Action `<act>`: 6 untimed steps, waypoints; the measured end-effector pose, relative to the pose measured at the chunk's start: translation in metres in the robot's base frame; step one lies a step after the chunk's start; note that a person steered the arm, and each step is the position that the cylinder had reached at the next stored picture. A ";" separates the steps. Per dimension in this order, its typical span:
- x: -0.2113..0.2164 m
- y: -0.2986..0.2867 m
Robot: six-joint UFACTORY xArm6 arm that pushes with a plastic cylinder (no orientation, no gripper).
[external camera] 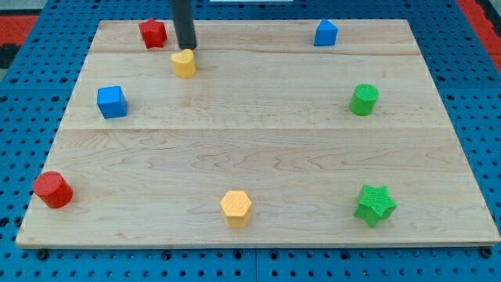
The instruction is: Slide the yellow heart below the red star
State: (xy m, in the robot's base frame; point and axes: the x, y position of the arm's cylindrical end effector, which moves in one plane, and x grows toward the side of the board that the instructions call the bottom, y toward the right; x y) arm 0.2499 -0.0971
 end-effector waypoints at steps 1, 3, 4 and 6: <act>0.011 0.053; 0.067 -0.027; 0.059 -0.054; 0.043 -0.092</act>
